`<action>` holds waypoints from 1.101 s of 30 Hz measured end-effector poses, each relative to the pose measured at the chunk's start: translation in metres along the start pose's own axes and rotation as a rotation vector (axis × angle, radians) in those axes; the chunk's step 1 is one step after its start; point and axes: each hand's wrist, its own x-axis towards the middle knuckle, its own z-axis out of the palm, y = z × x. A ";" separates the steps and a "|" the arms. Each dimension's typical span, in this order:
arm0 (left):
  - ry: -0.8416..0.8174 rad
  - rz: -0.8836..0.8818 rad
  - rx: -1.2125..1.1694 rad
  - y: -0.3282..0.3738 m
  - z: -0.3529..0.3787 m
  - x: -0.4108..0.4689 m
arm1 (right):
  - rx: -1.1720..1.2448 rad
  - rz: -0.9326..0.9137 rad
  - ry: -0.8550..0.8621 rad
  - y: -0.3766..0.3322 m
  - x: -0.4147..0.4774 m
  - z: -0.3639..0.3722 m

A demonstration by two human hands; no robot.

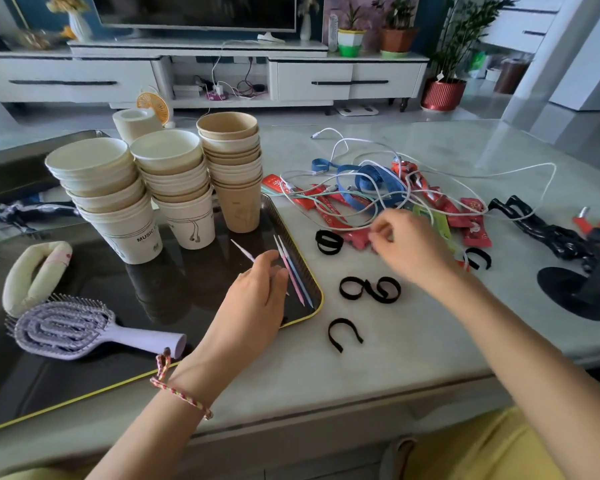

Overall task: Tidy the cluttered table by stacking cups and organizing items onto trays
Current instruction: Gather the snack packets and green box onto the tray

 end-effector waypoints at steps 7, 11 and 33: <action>-0.058 0.012 -0.100 0.003 -0.003 0.004 | -0.368 0.004 -0.272 0.032 0.002 -0.002; 0.051 -0.011 0.133 0.003 -0.006 0.005 | -0.380 -0.015 -0.246 0.024 0.003 -0.004; 0.206 -0.116 -0.199 -0.001 -0.018 0.011 | 0.866 -0.078 0.210 -0.061 0.035 -0.026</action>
